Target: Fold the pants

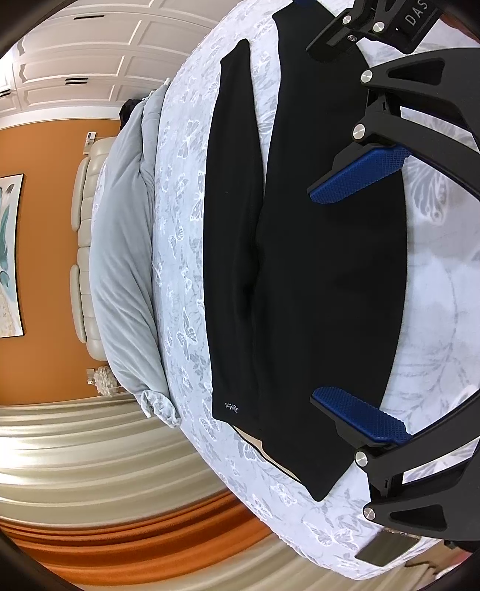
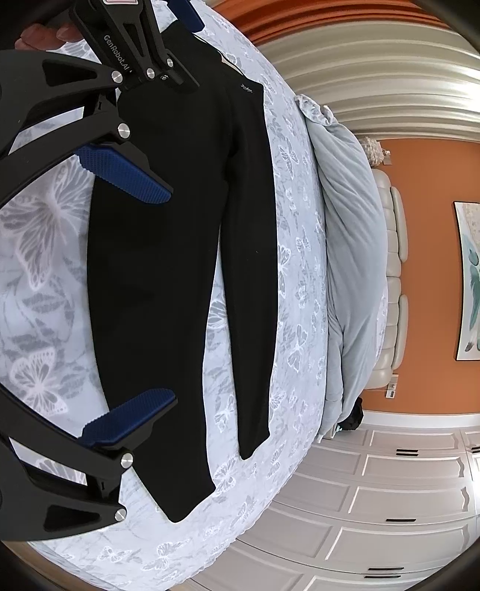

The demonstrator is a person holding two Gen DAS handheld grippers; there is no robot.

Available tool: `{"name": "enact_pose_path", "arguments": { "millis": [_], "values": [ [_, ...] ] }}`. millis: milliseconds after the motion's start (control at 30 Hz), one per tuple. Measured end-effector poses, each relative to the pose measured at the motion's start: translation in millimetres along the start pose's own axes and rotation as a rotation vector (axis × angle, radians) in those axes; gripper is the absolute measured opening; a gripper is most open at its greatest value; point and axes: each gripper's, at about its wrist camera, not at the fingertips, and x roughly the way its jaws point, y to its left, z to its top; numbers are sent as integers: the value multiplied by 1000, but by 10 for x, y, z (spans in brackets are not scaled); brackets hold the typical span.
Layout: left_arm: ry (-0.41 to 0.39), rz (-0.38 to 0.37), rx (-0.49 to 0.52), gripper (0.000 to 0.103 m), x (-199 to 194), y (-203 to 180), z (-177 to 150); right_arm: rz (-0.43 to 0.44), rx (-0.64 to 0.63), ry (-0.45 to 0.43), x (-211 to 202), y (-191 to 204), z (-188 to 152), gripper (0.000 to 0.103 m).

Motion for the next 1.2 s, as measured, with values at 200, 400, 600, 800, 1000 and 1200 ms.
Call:
{"name": "enact_pose_path", "arguments": {
  "millis": [200, 400, 600, 800, 1000, 1200],
  "values": [
    [1, 0, 0, 98, 3, 1, 1, 0, 0, -1, 0, 1, -3, 98],
    [1, -1, 4, 98, 3, 5, -4, -2, 0, -1, 1, 4, -5, 98],
    [1, -1, 3, 98, 6, 14, -1, -1, 0, 0, 3, 1, -8, 98],
    [-1, 0, 5, 98, 4, 2, -3, -2, -1, 0, 1, 5, -7, 98],
    [1, 3, 6, 98, 7, 10, -9, 0, 0, 2, 4, 5, -7, 98],
    [1, 3, 8, 98, 8, -5, -13, 0, 0, 3, 8, 3, -12, 98]
  ]
}}
